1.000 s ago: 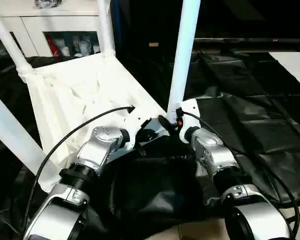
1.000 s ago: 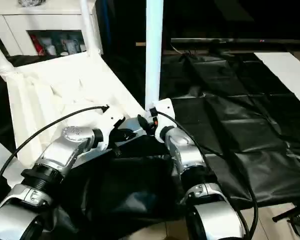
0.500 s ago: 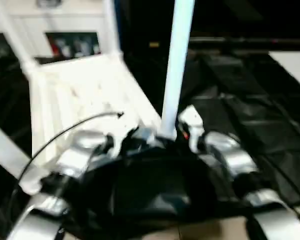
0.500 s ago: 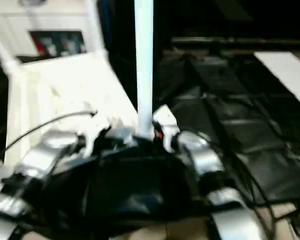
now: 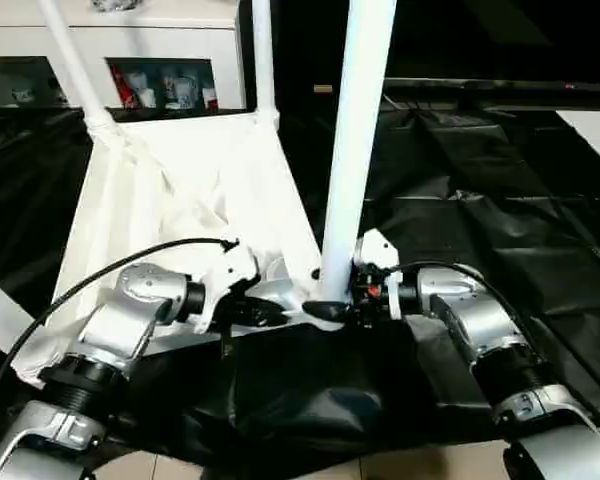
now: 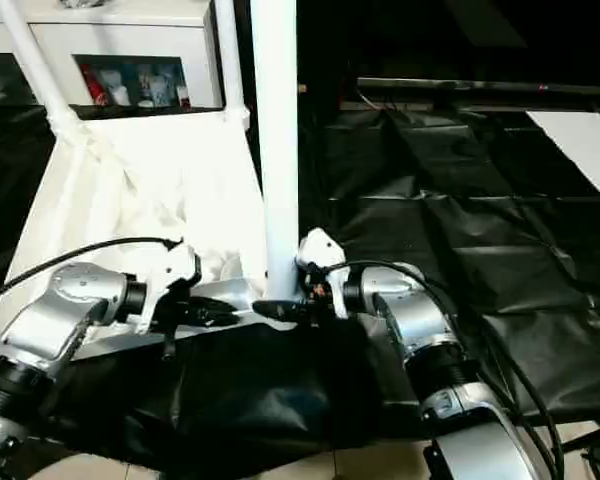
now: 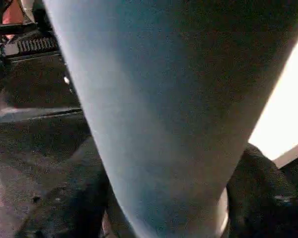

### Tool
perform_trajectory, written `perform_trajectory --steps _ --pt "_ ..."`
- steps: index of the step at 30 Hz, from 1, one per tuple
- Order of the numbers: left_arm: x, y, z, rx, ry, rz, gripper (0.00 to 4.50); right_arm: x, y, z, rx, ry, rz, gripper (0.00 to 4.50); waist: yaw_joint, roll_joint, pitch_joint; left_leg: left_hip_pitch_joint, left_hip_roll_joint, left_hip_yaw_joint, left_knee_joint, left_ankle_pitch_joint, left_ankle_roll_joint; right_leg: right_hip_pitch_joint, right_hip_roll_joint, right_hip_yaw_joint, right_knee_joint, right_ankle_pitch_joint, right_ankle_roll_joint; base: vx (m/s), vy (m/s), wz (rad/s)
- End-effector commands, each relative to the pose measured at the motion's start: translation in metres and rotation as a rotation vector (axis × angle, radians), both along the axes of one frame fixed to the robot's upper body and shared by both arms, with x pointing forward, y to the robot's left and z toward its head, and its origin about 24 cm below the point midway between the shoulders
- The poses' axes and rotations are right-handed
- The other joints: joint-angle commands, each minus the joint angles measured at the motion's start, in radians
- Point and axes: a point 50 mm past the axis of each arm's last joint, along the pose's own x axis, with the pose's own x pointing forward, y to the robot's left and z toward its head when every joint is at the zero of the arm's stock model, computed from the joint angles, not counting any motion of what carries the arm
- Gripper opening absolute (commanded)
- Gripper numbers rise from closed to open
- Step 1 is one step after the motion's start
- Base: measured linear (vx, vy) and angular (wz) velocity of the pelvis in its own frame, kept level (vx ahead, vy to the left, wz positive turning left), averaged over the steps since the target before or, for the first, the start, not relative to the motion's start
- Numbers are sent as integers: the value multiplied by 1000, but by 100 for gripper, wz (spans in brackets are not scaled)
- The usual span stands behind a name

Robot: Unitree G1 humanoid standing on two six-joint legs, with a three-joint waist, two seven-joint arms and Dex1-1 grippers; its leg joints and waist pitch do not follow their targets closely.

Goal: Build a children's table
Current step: Rotate leg to tighten

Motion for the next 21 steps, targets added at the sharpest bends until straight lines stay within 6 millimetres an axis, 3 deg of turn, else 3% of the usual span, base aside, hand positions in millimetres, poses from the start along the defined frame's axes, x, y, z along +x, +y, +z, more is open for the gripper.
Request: perform_trajectory --steps 1,4,7,14,17,21 --pt "-4 -16 11 -67 -30 -99 0 -3 6 1 3 -2 39 281 -3 -2 -71 15 45 -9 -62 -115 62 47 -86 54 -67 -51 -242 0 0 0" --pt "-3 -16 11 -66 -37 -87 0 -4 7 1 8 6 41 274 -2 -3 -72 15 45 -9 -61 -102 68 48 -85 53 -65 -30 -245 0 0 0" --pt "10 -23 12 -93 -76 32 0 -2 11 -2 40 22 -28 268 -1 -3 -72 18 46 -8 -60 -112 66 45 -84 54 -67 -37 -246 0 0 0" --pt "37 -41 16 -93 -156 245 0 16 25 -14 33 27 -355 266 -14 -4 -69 18 39 -13 -65 -154 19 49 -90 55 -81 -162 -214 0 0 0" --pt "47 -56 17 -78 -187 339 0 24 39 -18 32 55 -529 266 -24 -2 -69 20 38 -13 -66 -153 4 46 -87 56 -82 -158 -215 0 0 0" --pt "52 -70 19 -89 -212 393 0 28 54 -18 27 61 -649 266 -32 -1 -74 14 37 -14 -64 -126 16 50 -86 55 -76 -90 -220 0 0 0"
